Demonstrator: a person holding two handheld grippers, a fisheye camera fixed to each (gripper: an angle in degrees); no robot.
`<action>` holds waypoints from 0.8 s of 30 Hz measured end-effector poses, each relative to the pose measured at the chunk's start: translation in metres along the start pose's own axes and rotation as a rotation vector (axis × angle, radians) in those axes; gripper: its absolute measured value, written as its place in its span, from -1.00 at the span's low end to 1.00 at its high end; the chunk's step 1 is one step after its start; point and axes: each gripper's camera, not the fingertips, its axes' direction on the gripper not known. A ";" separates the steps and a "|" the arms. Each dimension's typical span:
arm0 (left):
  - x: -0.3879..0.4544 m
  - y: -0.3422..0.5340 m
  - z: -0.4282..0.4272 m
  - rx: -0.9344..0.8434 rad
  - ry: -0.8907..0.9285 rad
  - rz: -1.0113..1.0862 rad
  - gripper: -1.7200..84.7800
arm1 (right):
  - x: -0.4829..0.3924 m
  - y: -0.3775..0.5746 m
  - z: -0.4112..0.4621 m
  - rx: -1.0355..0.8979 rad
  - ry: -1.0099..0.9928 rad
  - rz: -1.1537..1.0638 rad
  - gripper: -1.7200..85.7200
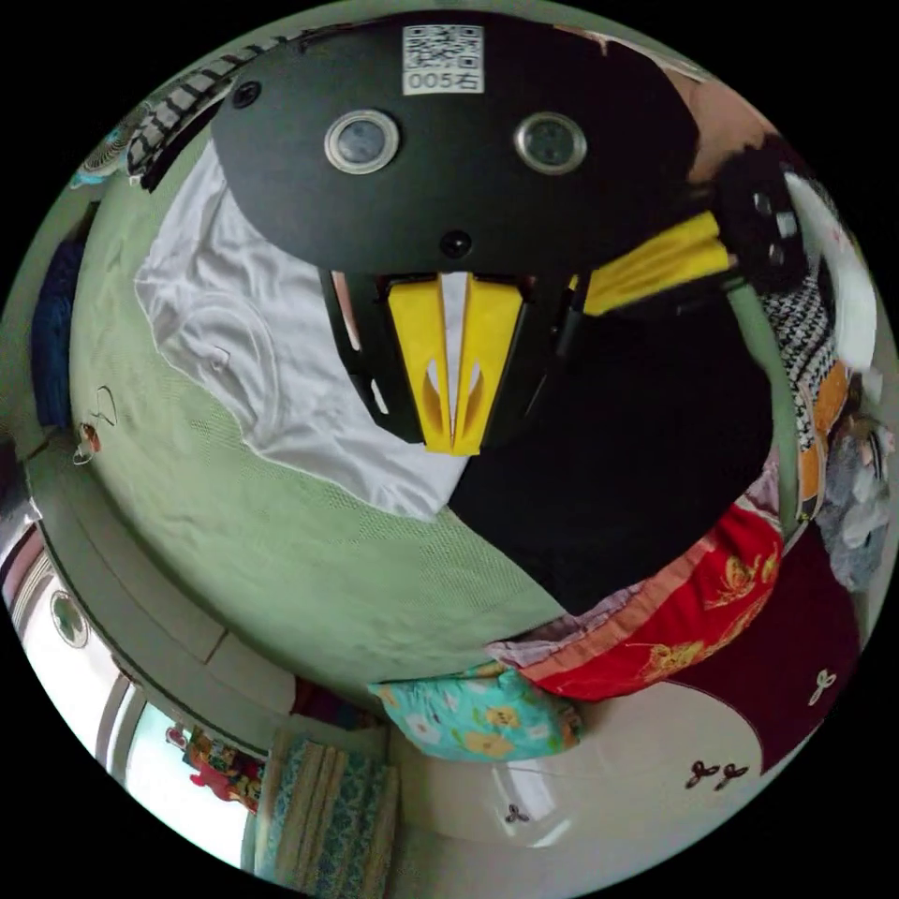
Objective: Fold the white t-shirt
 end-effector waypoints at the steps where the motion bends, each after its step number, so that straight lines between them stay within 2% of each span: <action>1: -0.001 0.001 0.000 0.006 -0.002 0.004 -0.97 | -0.001 -0.004 0.019 -0.060 -0.023 0.017 -0.98; 5: -0.002 0.008 -0.008 -0.004 0.029 -0.003 -0.97 | 0.011 -0.005 0.035 -0.033 0.006 0.121 -0.98; 9: 0.002 0.017 -0.015 -0.011 0.040 -0.004 -0.97 | 0.027 0.004 0.025 0.003 -0.108 0.210 -0.98; 12: 0.007 0.026 -0.025 0.015 0.000 -0.005 -0.97 | 0.023 0.030 -0.001 0.127 -0.202 0.151 -0.98; 14: 0.012 0.032 -0.033 0.055 -0.053 -0.026 -0.97 | 0.011 0.061 -0.022 0.220 -0.186 0.092 -0.98; 21: 0.036 0.047 -0.033 0.080 -0.117 -0.036 -0.98 | -0.027 0.141 0.018 0.047 -0.157 0.105 -0.98; 24: 0.053 0.053 -0.033 0.117 -0.213 -0.006 -0.98 | -0.010 0.164 0.003 0.159 -0.228 0.206 -0.98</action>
